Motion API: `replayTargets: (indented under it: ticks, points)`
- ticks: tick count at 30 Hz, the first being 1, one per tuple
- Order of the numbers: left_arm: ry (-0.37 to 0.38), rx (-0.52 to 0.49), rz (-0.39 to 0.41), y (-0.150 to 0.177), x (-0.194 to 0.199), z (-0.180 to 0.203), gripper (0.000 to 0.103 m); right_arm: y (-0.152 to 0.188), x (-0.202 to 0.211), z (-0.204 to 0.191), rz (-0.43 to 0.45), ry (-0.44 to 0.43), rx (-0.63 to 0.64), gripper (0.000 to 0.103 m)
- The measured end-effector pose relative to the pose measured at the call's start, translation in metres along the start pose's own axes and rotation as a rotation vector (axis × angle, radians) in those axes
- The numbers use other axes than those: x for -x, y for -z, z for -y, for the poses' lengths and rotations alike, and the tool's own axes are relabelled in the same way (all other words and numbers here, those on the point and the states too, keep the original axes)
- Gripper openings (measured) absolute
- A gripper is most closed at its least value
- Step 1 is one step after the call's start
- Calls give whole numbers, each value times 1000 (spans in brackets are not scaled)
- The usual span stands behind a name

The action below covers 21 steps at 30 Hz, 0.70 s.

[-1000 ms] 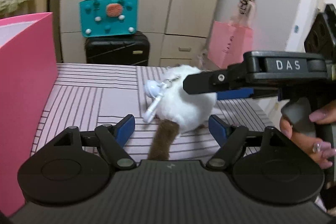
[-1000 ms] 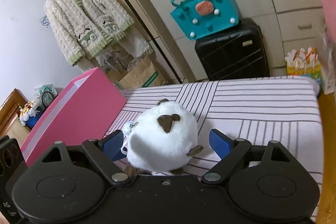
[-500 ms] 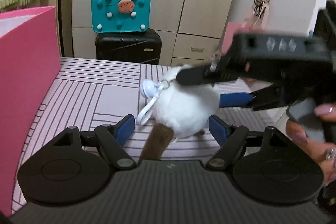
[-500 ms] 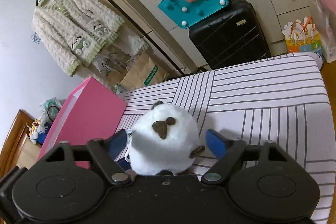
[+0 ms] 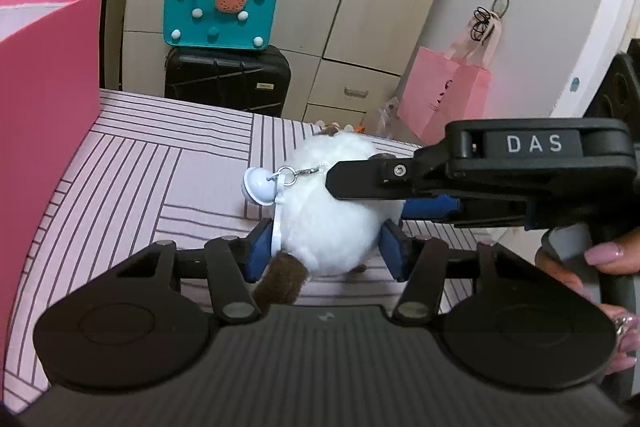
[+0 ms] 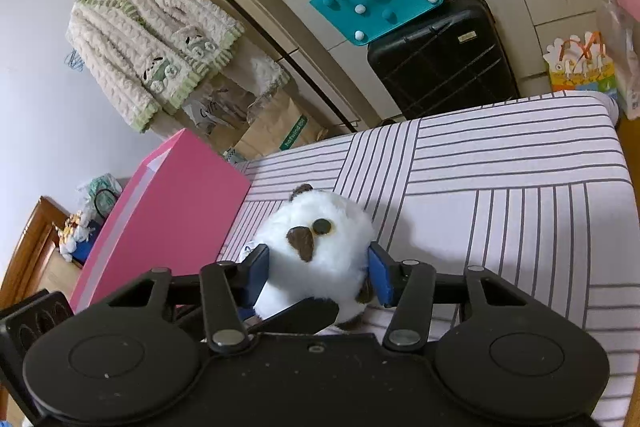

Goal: Organize soft objects
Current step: 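Lift the white plush with both tools and carry it over the box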

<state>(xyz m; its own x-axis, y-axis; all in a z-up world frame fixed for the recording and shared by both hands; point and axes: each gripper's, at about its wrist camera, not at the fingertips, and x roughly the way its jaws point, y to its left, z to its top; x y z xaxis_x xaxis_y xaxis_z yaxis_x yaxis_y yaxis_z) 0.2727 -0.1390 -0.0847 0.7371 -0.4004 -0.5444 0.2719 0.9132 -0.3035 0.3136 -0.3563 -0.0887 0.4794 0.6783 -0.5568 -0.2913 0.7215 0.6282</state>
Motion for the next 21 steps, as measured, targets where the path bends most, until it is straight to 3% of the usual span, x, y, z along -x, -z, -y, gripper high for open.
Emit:
replayTargets:
  ticks: [21]
  points:
    - [134,-25,-1,23,85,2,53,40,52,-77,-20,84,189,58]
